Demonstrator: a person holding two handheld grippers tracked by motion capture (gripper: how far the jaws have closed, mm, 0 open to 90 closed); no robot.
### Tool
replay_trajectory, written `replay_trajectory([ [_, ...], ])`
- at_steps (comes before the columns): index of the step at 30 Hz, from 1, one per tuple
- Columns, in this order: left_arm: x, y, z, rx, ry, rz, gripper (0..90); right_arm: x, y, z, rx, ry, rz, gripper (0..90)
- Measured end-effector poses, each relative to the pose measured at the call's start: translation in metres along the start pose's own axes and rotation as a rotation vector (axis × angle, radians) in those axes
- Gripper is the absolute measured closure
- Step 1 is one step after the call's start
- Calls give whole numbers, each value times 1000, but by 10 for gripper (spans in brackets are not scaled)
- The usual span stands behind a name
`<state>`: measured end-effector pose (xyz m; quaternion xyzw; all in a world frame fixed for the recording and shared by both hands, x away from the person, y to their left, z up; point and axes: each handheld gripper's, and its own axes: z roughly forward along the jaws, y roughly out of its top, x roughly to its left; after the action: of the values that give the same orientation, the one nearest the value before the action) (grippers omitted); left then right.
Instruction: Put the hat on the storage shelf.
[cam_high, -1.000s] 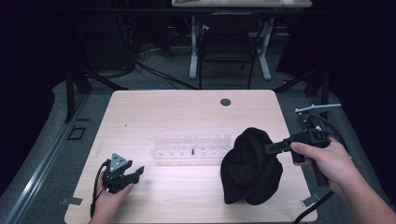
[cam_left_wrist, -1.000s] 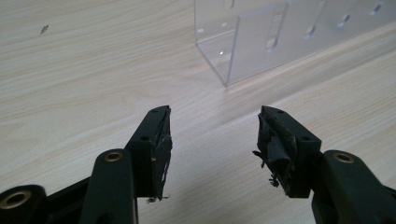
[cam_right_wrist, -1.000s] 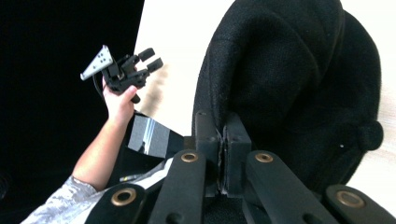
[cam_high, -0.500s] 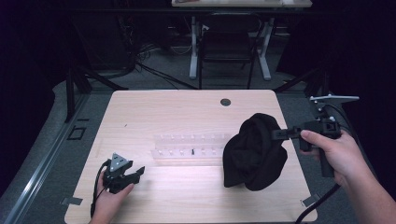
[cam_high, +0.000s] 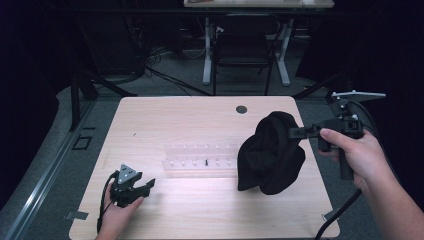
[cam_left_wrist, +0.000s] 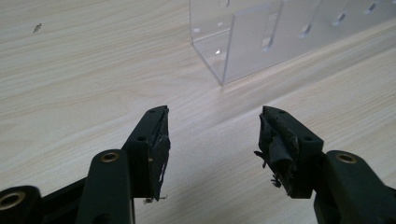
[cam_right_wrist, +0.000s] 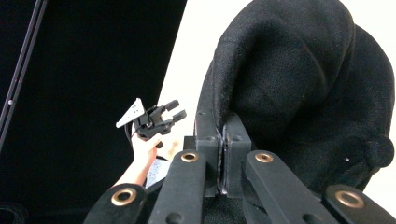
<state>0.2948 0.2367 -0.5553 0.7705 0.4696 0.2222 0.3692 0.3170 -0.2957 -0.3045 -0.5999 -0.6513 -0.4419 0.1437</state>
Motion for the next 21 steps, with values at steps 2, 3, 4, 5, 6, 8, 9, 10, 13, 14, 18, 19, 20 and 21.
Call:
replay_trajectory([
  [2,0,0,0,1,-1,-2,432,3,4,1,-8,12,-3,881],
  [3,0,0,0,2,-1,-1,432,3,5,1,-13,9,-5,881],
  [4,0,0,0,2,-1,-1,432,3,5,1,-13,9,-5,881],
  [5,0,0,0,1,0,1,432,4,8,2,-22,17,-4,881],
  [6,0,0,0,1,0,1,432,4,8,2,-22,17,-4,881],
  [8,0,0,0,1,-3,0,431,5,11,3,-26,15,-11,881],
  [9,0,0,0,0,-5,-3,430,7,12,5,-27,17,-16,881],
  [10,0,0,0,0,-7,-5,430,7,12,5,-27,17,-16,881],
  [13,0,0,0,1,-5,-5,430,10,15,6,-36,20,-21,881],
  [14,0,0,0,1,-6,-3,430,10,16,7,-37,22,-26,881],
  [18,0,0,0,0,-6,-3,431,13,23,10,-58,30,-31,881],
  [19,0,0,0,1,-6,-3,431,13,24,10,-62,30,-38,881],
  [20,0,0,0,1,-6,-3,430,14,25,11,-64,32,-40,881],
  [21,0,0,0,1,-6,-3,431,15,26,12,-65,37,-43,881],
])
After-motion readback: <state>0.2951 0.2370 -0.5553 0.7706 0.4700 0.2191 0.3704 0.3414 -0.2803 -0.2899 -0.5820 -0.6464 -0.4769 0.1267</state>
